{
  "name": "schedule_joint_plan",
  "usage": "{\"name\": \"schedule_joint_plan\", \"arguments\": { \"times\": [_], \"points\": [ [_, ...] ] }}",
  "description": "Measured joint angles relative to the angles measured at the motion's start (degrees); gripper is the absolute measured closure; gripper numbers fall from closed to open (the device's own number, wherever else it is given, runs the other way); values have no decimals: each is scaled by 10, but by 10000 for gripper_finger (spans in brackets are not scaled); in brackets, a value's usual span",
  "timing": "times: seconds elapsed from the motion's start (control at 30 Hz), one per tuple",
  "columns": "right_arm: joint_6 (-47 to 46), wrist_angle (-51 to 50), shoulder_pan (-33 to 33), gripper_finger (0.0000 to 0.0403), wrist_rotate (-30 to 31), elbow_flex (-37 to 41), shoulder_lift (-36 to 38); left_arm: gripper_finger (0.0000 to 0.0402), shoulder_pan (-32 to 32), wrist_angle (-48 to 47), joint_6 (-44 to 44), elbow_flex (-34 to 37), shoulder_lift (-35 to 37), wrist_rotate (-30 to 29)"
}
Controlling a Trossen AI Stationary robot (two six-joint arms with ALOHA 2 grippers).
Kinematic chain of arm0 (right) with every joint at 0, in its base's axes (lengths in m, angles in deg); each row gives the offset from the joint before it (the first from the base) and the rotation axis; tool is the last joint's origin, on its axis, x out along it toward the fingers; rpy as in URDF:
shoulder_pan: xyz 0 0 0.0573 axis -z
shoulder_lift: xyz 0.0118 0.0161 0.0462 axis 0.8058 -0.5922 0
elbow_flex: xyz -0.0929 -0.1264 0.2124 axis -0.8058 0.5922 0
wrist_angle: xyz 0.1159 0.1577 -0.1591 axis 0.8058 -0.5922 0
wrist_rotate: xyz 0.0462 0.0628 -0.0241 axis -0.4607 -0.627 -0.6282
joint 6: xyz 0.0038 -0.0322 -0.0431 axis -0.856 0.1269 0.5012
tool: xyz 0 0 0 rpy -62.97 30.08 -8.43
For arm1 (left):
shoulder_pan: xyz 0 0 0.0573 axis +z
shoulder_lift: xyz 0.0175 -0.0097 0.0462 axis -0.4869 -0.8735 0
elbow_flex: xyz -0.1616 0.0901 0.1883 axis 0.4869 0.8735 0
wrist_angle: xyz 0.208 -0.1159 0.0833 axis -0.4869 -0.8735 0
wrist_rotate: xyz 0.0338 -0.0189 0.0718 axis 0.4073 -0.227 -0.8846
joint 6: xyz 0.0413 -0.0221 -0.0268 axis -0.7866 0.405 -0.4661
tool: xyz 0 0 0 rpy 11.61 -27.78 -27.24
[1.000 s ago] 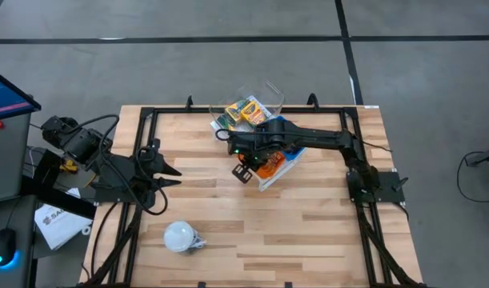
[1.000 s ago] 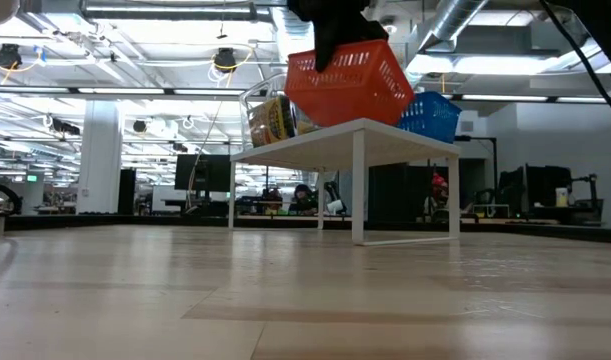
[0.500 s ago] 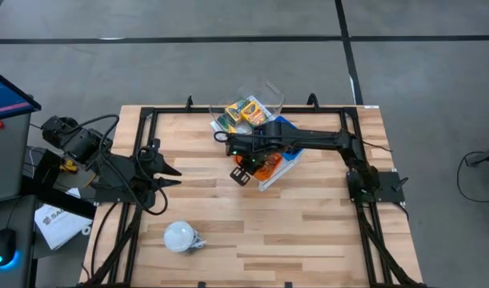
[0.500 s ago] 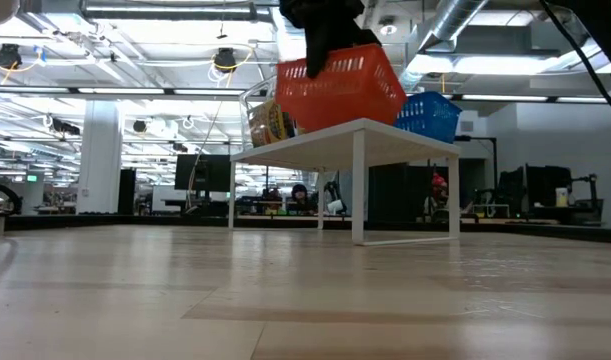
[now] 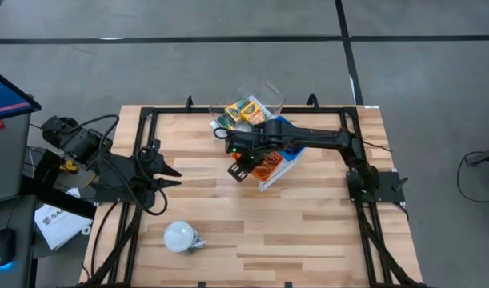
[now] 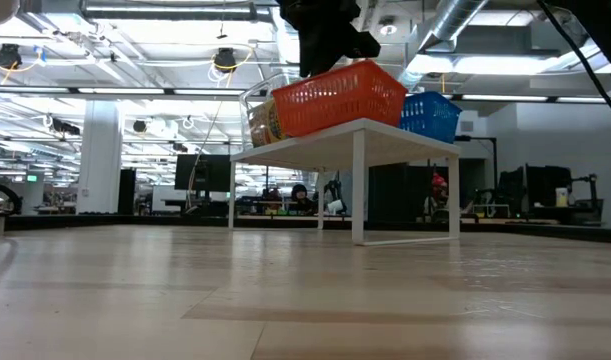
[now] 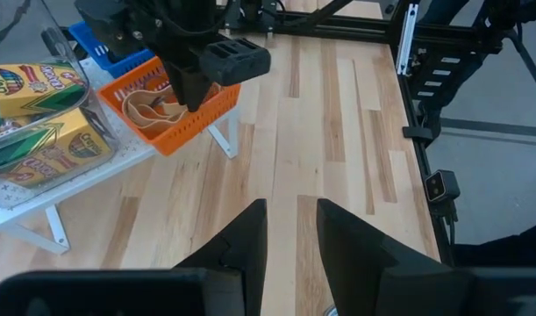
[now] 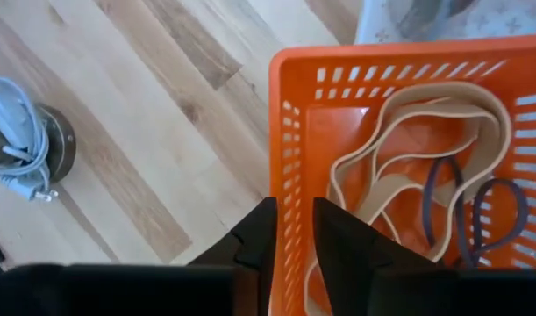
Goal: Pick & Place Office Desk Supplies
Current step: Put the orange bin on the shelf
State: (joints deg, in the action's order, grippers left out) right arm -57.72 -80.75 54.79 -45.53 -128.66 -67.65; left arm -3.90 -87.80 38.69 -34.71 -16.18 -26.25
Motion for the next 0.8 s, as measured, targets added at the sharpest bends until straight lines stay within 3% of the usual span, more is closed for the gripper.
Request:
{"name": "schedule_joint_plan", "arguments": {
  "times": [0.57,0.8],
  "points": [
    [10,81,-30,344,2,-16,-4,309,0,0,3,0,0,10],
    [18,68,-33,395,-17,-14,-43,309,0,0,4,0,0,10]
  ]
}}
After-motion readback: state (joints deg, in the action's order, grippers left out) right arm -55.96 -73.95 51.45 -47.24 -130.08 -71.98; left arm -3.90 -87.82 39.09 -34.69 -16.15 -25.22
